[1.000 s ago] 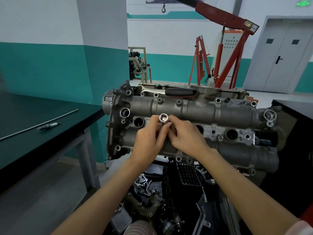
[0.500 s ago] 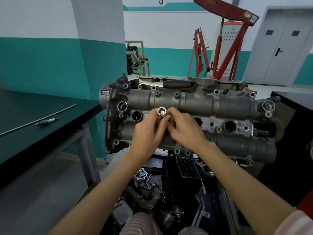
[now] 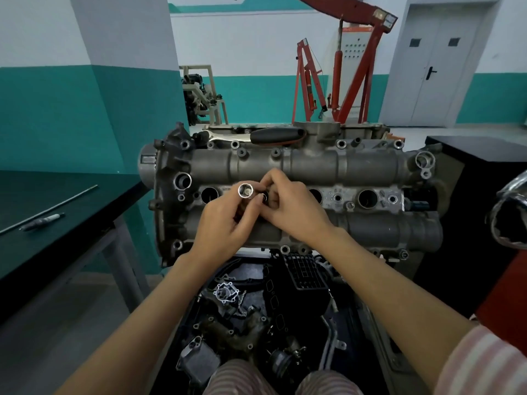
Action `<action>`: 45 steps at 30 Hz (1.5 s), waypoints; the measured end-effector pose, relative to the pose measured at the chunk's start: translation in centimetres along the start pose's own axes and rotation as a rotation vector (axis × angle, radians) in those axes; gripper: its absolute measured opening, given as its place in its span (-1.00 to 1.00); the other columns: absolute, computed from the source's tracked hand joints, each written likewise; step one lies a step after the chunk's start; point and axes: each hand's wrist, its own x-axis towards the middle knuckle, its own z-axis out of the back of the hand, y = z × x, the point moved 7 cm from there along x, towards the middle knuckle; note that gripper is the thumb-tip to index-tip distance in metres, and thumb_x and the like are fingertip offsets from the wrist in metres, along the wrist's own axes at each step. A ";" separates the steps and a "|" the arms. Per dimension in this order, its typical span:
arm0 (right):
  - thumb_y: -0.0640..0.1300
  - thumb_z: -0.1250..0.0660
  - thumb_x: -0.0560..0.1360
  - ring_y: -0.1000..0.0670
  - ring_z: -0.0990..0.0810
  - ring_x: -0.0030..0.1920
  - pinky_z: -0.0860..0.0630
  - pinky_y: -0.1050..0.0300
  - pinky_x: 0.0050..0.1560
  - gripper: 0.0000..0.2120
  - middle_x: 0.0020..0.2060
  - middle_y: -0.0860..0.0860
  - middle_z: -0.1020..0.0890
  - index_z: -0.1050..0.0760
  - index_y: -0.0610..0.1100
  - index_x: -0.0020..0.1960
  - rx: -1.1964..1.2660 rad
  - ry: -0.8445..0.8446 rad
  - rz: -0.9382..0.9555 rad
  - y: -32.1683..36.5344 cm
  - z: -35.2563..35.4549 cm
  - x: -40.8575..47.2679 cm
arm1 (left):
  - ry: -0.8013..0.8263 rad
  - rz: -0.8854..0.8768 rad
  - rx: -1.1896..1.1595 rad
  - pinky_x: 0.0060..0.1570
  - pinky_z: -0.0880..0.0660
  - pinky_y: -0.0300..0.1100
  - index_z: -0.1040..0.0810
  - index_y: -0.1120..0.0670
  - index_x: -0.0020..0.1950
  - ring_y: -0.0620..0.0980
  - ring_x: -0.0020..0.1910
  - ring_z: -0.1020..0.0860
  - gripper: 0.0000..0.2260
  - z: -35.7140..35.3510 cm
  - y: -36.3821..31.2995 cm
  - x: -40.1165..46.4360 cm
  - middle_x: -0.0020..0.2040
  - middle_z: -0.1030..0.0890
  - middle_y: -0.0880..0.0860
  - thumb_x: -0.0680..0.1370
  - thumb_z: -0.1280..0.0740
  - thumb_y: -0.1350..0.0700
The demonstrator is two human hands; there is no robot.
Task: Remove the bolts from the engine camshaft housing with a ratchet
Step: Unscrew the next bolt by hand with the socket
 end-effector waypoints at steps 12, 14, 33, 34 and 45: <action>-0.10 -0.21 0.53 -0.22 -0.55 -0.23 -0.33 0.06 -0.36 -0.86 -0.26 -0.13 -0.58 -0.33 -0.15 0.01 -0.165 0.013 0.087 0.7 -0.4 -0.4 | -0.197 0.138 -0.043 -0.49 -0.31 -0.25 -0.47 0.13 -0.14 0.02 -0.50 -0.39 -0.73 -0.1 0.1 -0.6 -0.50 -0.43 0.08 0.50 -0.29 -0.09; -0.11 -0.19 0.54 -0.22 -0.55 -0.22 -0.31 0.08 -0.34 -0.84 -0.24 -0.14 -0.59 -0.34 -0.17 0.07 -0.168 0.016 0.117 1.0 -0.4 -0.4 | -0.166 0.096 -0.002 -0.47 -0.24 -0.41 -0.43 0.03 -0.09 -0.06 -0.50 -0.38 -0.86 0.0 -0.2 -0.8 -0.51 -0.40 0.00 0.53 -0.26 -0.03; -0.12 -0.20 0.54 -0.24 -0.58 -0.14 -0.38 0.01 -0.25 -0.76 -0.21 -0.14 -0.62 -0.44 -0.17 0.18 -0.243 -0.070 0.158 1.6 0.2 -0.6 | -0.130 0.100 0.081 -0.45 -0.22 -0.46 -0.52 0.13 0.17 -0.19 -0.50 -0.34 -0.75 -0.3 -0.4 -1.0 -0.49 -0.33 -0.13 0.57 -0.23 0.05; -0.13 -0.19 0.54 -0.25 -0.58 -0.14 -0.38 0.01 -0.25 -0.74 -0.18 -0.17 -0.63 -0.43 -0.18 0.20 -0.261 -0.075 0.180 1.7 0.2 -0.7 | -0.144 0.109 0.084 -0.45 -0.21 -0.46 -0.52 0.14 0.13 -0.20 -0.50 -0.34 -0.79 -0.2 -0.4 -1.0 -0.50 -0.32 -0.13 0.57 -0.25 0.06; -0.10 -0.28 0.51 -0.07 -0.52 -0.30 -0.31 0.13 -0.32 -0.86 -0.40 0.08 -0.48 -0.41 -0.14 0.00 -0.151 -0.045 0.041 0.7 0.2 -0.4 | -0.222 0.133 0.008 -0.47 -0.24 -0.47 -0.34 -0.04 -0.15 -0.16 -0.52 -0.33 -0.82 -0.1 -0.2 -1.1 -0.52 -0.35 -0.04 0.52 -0.36 0.08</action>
